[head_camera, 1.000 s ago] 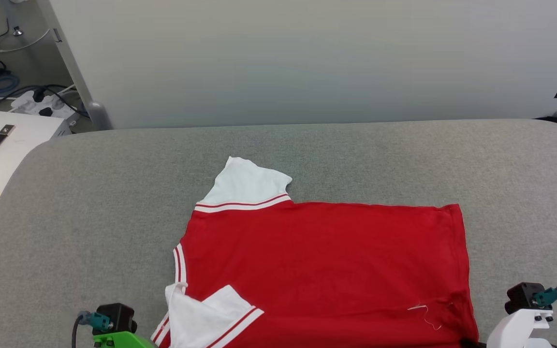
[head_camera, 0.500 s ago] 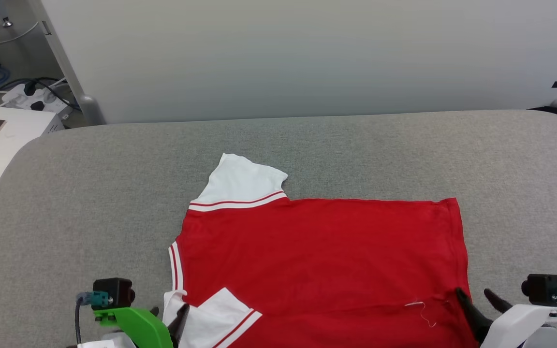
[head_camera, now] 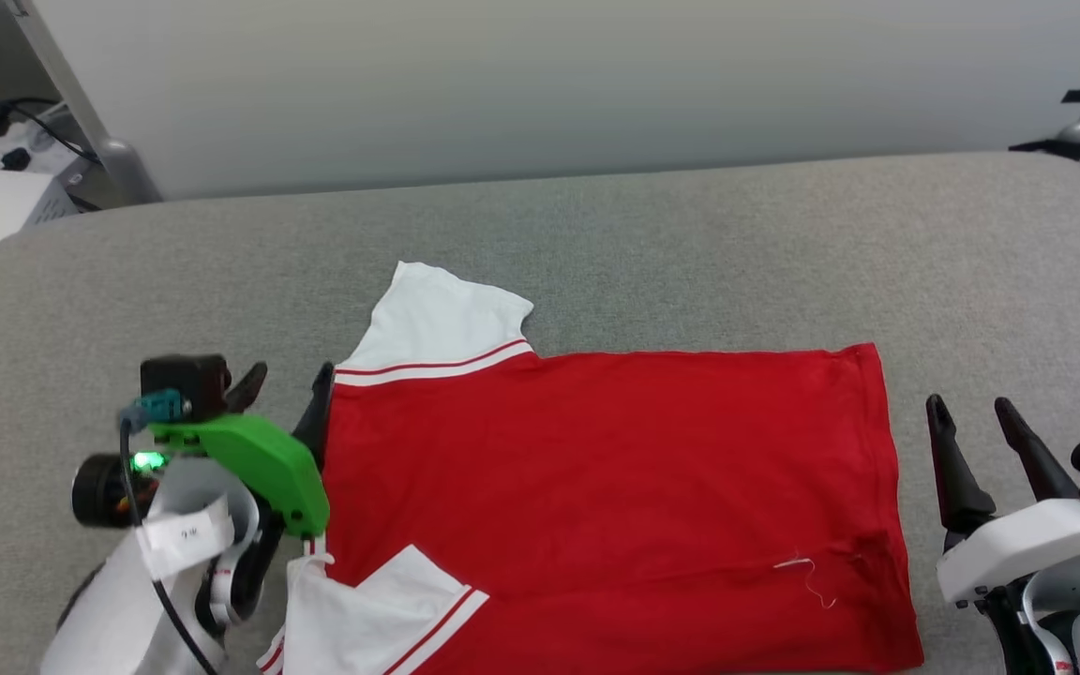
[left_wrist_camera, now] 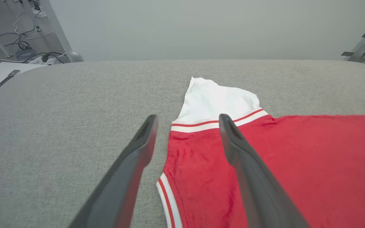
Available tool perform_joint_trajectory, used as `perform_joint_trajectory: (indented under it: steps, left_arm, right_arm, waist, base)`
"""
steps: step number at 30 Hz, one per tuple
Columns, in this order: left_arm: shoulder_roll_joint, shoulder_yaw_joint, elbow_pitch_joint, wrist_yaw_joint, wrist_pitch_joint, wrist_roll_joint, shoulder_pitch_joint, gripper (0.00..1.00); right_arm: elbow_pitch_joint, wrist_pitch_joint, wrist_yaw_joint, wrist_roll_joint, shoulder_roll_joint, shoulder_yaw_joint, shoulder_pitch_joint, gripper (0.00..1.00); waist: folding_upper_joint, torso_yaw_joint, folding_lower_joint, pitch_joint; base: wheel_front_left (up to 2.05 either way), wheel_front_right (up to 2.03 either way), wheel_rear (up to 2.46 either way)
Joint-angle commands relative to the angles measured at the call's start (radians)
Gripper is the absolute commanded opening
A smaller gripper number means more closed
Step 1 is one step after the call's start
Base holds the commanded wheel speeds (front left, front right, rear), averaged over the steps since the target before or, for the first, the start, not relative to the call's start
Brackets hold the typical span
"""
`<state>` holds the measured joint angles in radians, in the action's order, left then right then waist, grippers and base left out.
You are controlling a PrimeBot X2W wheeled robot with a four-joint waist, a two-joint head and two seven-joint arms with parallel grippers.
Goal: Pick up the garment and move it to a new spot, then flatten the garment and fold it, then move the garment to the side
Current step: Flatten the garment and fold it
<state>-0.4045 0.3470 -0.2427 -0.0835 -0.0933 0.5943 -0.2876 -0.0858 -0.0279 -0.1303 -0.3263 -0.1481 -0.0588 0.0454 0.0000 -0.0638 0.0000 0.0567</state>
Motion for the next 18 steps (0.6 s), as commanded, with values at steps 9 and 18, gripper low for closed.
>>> perform_joint_trajectory:
  steps: [9, 18]
  left_arm:
    - [-0.012, 0.04, -0.254, 0.18, -0.196, 0.061, -0.424, 1.0]
    - [-0.068, 0.132, -0.438, 0.213, -0.468, 0.127, -0.665, 1.0]
  right_arm:
    - [0.042, -0.009, 0.0, 0.007, 0.022, 0.001, 0.101, 1.0]
    - [0.013, -0.038, 0.0, -0.022, 0.029, 0.033, 0.174, 1.0]
  waist:
    - [0.0, -0.134, 0.0, 0.221]
    - [0.0, -0.206, 0.0, 0.328]
  base:
    - [0.0, 0.0, 0.0]
    - [0.0, 0.0, 0.0]
